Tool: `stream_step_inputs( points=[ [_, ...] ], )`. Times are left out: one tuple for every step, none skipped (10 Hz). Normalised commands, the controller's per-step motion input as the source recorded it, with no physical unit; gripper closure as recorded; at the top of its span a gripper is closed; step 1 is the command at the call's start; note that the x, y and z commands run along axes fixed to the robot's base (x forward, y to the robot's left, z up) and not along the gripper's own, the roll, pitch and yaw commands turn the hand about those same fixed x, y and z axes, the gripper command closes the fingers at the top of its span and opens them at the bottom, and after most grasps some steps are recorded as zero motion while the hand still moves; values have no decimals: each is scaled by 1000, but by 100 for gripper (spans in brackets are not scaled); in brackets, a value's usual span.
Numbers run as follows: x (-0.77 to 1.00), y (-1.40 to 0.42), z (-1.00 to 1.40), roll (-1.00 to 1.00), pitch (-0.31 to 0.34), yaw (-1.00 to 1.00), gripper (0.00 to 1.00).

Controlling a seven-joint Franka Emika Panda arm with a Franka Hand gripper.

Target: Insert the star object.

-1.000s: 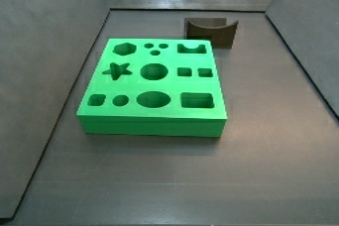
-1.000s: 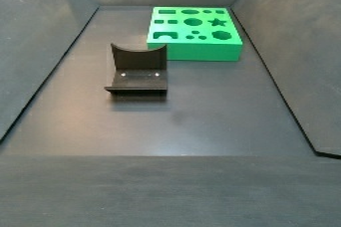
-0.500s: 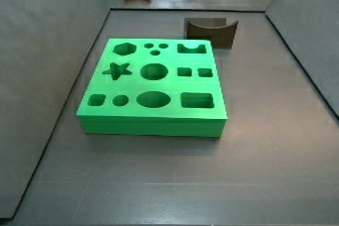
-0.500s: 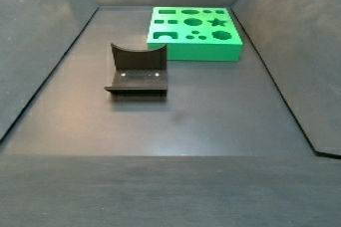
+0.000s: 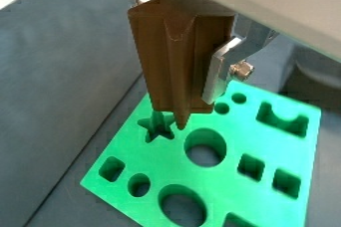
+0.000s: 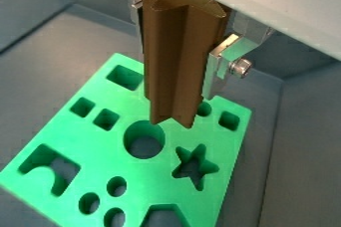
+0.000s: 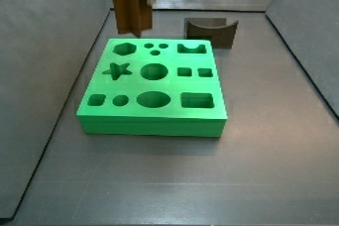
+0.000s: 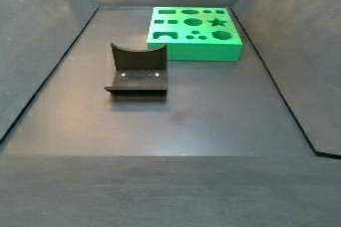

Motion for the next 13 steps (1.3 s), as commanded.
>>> stream_step_inputs(
  points=[
    [0,66,-580,-240,0,-689,100],
    [0,154,-626,-193,-19,-626,100],
    [-29,177,-683,-164,-101,-540,100],
    [-114,203,-746,-153,-99,-469,100],
    [-160,203,-706,-160,-139,-363,100],
    [-231,197,-586,-117,-134,-180,100],
    [-340,120,-323,0,-117,-69,100],
    [-369,0,-86,20,-70,-46,100],
    [-237,-49,0,74,0,-146,100],
    [-143,-117,0,74,0,-183,100],
    [-203,-114,0,33,-7,-211,100],
    [-63,-17,-14,19,0,-229,100],
    [0,0,-80,0,0,-269,100]
  ],
)
